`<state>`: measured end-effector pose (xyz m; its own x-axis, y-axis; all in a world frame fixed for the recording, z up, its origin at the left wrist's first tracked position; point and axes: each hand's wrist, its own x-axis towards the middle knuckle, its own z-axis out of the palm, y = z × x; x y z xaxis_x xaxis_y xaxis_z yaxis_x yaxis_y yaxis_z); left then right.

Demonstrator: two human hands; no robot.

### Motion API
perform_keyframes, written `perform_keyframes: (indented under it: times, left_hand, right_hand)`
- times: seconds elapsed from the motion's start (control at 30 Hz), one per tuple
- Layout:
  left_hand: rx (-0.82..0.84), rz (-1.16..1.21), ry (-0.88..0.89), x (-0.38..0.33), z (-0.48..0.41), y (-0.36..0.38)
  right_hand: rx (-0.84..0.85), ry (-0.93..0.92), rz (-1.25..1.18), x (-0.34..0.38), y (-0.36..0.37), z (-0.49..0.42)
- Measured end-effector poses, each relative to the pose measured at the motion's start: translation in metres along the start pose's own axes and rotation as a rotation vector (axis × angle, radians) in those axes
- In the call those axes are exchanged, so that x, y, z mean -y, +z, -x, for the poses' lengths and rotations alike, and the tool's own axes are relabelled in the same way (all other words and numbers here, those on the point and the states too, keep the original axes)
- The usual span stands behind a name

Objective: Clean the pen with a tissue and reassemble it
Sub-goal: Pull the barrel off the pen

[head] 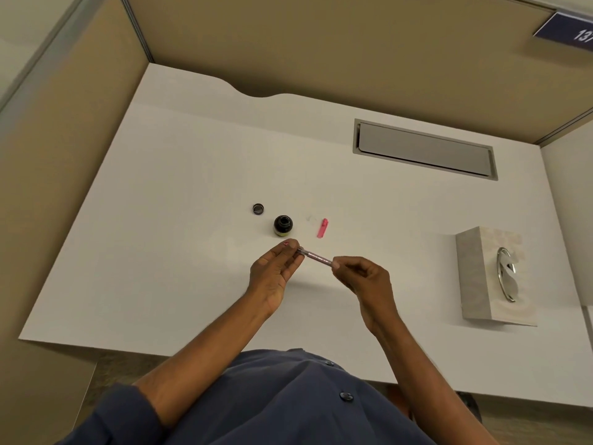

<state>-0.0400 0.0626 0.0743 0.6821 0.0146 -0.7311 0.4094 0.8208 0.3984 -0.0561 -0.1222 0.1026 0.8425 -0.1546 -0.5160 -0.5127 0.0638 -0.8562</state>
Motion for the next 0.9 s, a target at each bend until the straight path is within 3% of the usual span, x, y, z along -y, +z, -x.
perform_keyframes:
  times: [0.13,0.3,0.63,0.9]
  left_hand:
    - [-0.019,0.004,-0.006,0.001,-0.001,-0.003]
    - [-0.026,0.007,-0.014,0.001,-0.001,-0.002]
    - [-0.092,0.089,0.043,-0.017,-0.013,-0.010]
    - [-0.143,0.096,0.013,-0.019,-0.019,-0.017]
  right_hand:
    - [0.038,0.094,-0.181,0.001,0.001,-0.004]
    - [0.052,0.122,-0.132,-0.006,0.003,-0.005]
    - [-0.079,0.152,-0.230,-0.006,-0.037,-0.031]
    - [-0.187,0.262,-0.153,-0.032,-0.045,-0.080]
